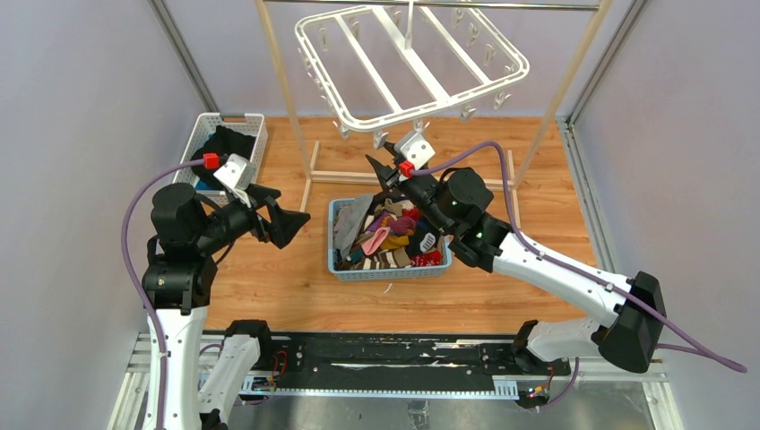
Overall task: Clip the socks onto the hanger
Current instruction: Open the clamp at the hanger.
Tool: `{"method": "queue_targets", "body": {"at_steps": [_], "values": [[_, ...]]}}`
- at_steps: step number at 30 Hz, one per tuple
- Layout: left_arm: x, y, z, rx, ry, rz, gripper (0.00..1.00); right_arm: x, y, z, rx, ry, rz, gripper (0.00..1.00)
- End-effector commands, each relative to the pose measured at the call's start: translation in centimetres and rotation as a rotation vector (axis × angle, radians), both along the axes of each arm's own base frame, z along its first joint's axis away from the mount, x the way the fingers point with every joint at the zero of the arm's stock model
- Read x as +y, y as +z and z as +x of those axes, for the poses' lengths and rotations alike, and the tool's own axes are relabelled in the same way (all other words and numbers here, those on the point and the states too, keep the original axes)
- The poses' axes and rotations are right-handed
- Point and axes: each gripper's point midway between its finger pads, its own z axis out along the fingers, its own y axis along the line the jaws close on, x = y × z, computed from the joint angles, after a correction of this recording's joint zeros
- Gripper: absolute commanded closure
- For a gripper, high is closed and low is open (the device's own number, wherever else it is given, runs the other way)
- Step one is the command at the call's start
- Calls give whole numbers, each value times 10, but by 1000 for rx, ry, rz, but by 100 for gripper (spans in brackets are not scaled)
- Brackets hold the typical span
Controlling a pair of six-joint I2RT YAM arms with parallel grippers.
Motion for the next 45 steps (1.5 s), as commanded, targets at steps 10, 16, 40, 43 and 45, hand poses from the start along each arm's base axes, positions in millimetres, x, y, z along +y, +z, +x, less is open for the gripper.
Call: {"method": "queue_targets", "body": {"at_steps": [10, 16, 40, 43, 45], "values": [[-5, 18, -12, -66, -34, -12, 4, -18, 24, 1, -10, 23, 86, 59], [-5, 21, -13, -74, -34, -10, 4, -18, 25, 2, -15, 17, 91, 59], [-7, 30, -25, -100, -54, -1, 3, -16, 22, 17, -22, -37, 135, 61], [-8, 31, -27, -101, -61, -5, 3, -17, 22, 16, -23, -38, 141, 68], [-9, 32, -28, -101, -64, -8, 3, -18, 23, 16, -22, -38, 145, 73]]}}
